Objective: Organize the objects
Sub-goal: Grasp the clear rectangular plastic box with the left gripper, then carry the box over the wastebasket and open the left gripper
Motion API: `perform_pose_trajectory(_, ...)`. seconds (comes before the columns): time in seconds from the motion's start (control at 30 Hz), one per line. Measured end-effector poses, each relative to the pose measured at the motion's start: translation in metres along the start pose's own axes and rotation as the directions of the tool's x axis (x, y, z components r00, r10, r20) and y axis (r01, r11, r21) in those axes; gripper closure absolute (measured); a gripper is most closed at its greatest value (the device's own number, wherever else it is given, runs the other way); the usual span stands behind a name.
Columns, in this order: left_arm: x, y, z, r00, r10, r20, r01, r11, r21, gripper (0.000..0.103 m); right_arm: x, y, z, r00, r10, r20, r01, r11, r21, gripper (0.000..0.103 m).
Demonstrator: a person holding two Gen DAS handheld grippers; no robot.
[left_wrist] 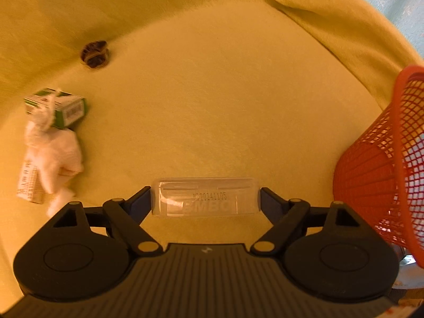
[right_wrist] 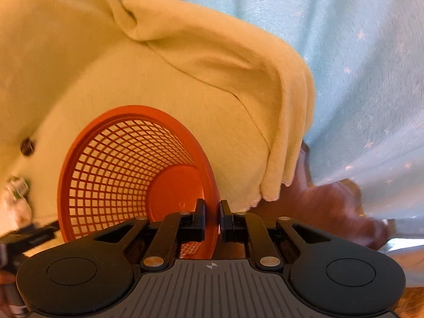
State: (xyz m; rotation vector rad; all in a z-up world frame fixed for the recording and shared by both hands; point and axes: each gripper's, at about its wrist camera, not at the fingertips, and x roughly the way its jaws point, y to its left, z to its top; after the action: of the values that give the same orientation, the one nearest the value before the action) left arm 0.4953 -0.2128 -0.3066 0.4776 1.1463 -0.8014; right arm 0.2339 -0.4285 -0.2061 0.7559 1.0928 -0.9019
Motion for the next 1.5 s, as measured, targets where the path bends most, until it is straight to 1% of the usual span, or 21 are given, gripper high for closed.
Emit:
perform_pose_trajectory(0.23,-0.049,0.002,0.008,1.000,-0.010,0.009,0.010,1.000,0.015,0.020,-0.001,0.012,0.002,0.999,-0.047,-0.008,0.047,0.999,-0.025,0.097)
perform_pose_trajectory(0.4,-0.076,-0.014,0.014,0.999,-0.042,0.009,0.041,0.998,0.052,0.020,-0.002,0.014,0.005,0.999,-0.048,-0.015,0.047,0.998,-0.041,0.097)
perform_pose_trajectory(0.47,-0.082,-0.021,0.017,0.998,-0.055,-0.004,0.056,0.997,0.062,0.020,-0.002,0.015,0.005,0.999,-0.046,-0.017,0.045,0.998,-0.050,0.097)
perform_pose_trajectory(0.57,-0.091,-0.031,0.019,0.996,-0.085,-0.002,0.085,0.994,0.072,0.020,-0.002,0.018,0.005,0.998,-0.052,-0.017,0.051,0.997,-0.062,0.097)
perform_pose_trajectory(0.93,-0.101,-0.069,0.028,0.989,-0.151,-0.003,0.150,0.980,0.131,0.020,-0.001,0.023,0.005,0.999,-0.052,0.001,0.051,0.996,-0.067,0.097)
perform_pose_trajectory(1.23,-0.104,-0.086,0.033,0.982,-0.188,0.003,0.185,0.971,0.150,0.020,-0.002,0.023,0.002,0.999,-0.044,0.009,0.044,0.997,-0.064,0.096)
perform_pose_trajectory(1.37,-0.105,-0.096,0.036,0.975,-0.223,0.008,0.219,0.962,0.164,0.019,-0.002,0.023,0.002,0.999,-0.043,0.011,0.044,0.997,-0.066,0.096)
perform_pose_trajectory(1.5,-0.105,-0.109,0.040,0.959,-0.282,0.001,0.278,0.945,0.171,0.019,-0.002,0.024,0.002,0.999,-0.046,0.012,0.047,0.997,-0.069,0.096)
